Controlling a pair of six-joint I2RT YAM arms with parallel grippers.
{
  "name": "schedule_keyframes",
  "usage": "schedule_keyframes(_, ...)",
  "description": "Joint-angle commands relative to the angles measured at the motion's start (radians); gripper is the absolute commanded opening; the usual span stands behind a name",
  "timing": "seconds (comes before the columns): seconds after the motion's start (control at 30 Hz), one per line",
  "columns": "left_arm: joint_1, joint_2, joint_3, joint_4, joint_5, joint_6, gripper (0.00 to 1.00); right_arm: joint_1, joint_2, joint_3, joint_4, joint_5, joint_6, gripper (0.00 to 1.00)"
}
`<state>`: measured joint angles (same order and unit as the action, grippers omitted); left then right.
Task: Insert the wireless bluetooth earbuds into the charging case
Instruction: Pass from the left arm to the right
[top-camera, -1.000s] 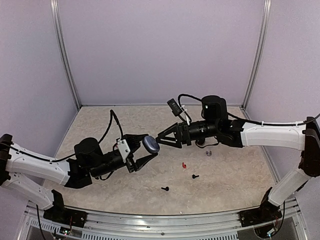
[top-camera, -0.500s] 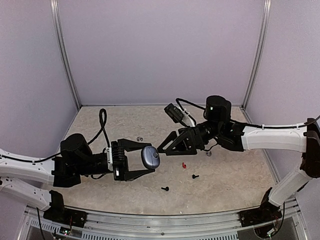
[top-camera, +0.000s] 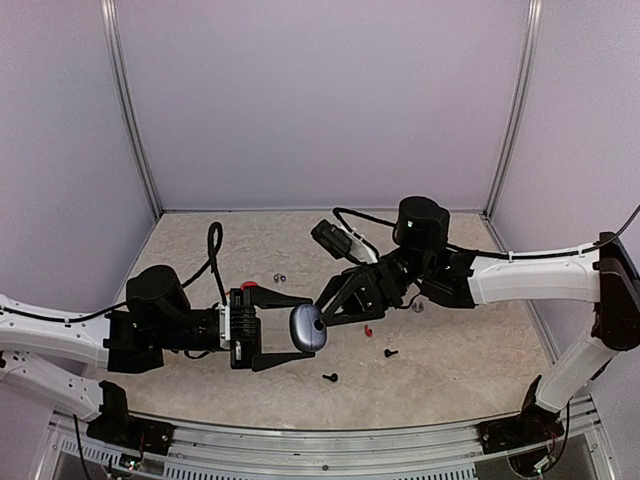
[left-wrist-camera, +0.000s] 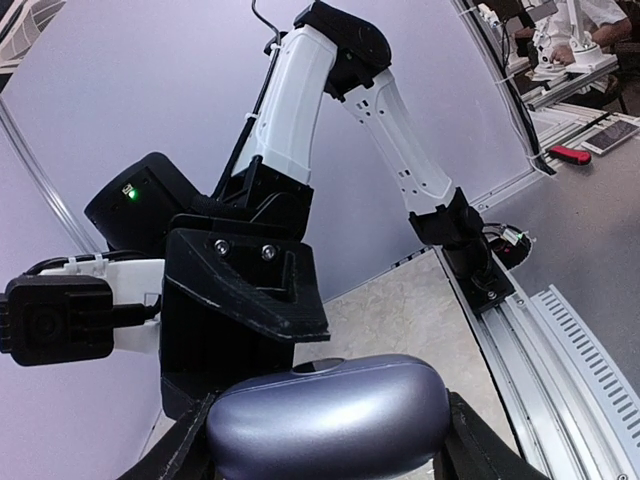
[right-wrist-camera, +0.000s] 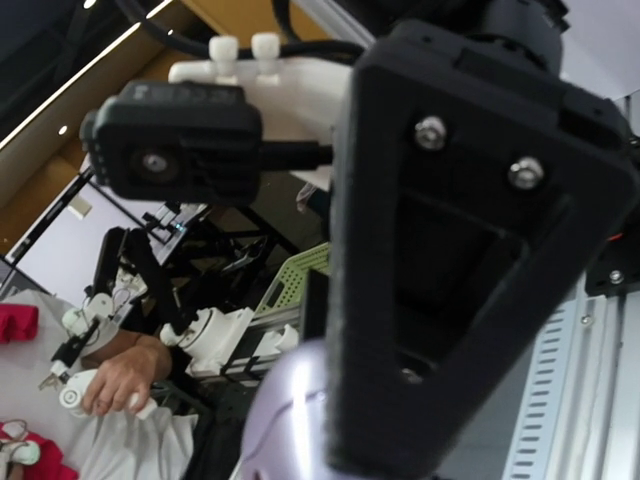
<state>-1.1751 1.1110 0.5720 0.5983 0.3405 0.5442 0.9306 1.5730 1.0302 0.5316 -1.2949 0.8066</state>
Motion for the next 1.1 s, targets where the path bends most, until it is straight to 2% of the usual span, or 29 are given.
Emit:
schedule_keyframes(0.0, -0.003, 0.013, 0.034, -0.003, 0.013, 0.020, 0.36, 0.026, 0.015, 0.019, 0.076, -0.045, 0.035, 0.42)
schedule_keyframes(0.53, 0.001, 0.033, 0.026, 0.012, 0.026, 0.015, 0.35, 0.062, 0.033, 0.018, 0.145, -0.076, 0.078, 0.36)
schedule_keyframes(0.73, 0.011, 0.031, 0.012, 0.036, 0.021, -0.003, 0.40, 0.062, 0.021, 0.016, 0.139, -0.074, 0.065, 0.27)
schedule_keyframes(0.83, 0.016, 0.019, -0.001, 0.056, 0.003, -0.018, 0.48, 0.058, 0.008, 0.021, 0.104, -0.061, 0.035, 0.21)
schedule_keyframes(1.0, 0.018, -0.006, -0.016, 0.071, -0.057, -0.040, 0.72, 0.012, -0.018, 0.011, 0.125, -0.031, 0.031, 0.19)
schedule_keyframes(1.03, 0.021, -0.012, -0.025, 0.081, -0.072, -0.049, 0.79, -0.004, -0.026, 0.004, 0.144, -0.018, 0.040, 0.18)
schedule_keyframes(1.07, 0.023, -0.021, -0.036, 0.095, -0.096, -0.061, 0.93, -0.026, -0.038, -0.004, 0.166, -0.006, 0.054, 0.18)
